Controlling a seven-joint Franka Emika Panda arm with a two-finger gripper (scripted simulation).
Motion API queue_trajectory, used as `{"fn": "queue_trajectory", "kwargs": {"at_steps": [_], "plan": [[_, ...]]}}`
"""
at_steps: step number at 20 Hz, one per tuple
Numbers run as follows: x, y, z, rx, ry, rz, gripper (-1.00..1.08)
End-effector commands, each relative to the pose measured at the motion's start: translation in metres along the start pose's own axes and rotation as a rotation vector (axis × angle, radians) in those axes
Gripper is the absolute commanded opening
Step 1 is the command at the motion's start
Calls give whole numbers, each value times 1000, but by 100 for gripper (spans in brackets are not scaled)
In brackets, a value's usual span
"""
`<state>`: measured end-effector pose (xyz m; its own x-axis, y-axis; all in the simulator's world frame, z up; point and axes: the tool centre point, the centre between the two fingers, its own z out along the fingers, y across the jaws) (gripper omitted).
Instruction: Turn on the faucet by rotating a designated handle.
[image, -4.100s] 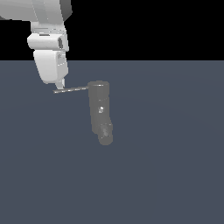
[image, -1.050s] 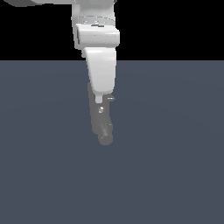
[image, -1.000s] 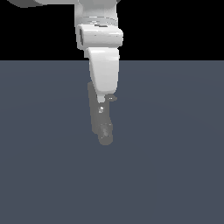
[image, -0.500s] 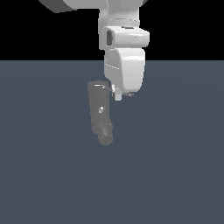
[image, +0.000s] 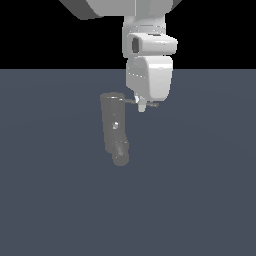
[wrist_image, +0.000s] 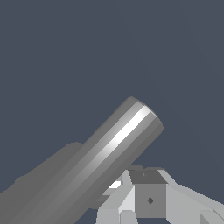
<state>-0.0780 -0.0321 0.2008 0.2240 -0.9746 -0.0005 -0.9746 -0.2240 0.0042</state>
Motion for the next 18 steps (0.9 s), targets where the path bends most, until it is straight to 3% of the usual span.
{"fn": "queue_trajectory", "kwargs": {"at_steps": [1,18], "plan": [[10,-8,0,4,0,5,-100],[59,-48,0,4,1,20,-100]]}}
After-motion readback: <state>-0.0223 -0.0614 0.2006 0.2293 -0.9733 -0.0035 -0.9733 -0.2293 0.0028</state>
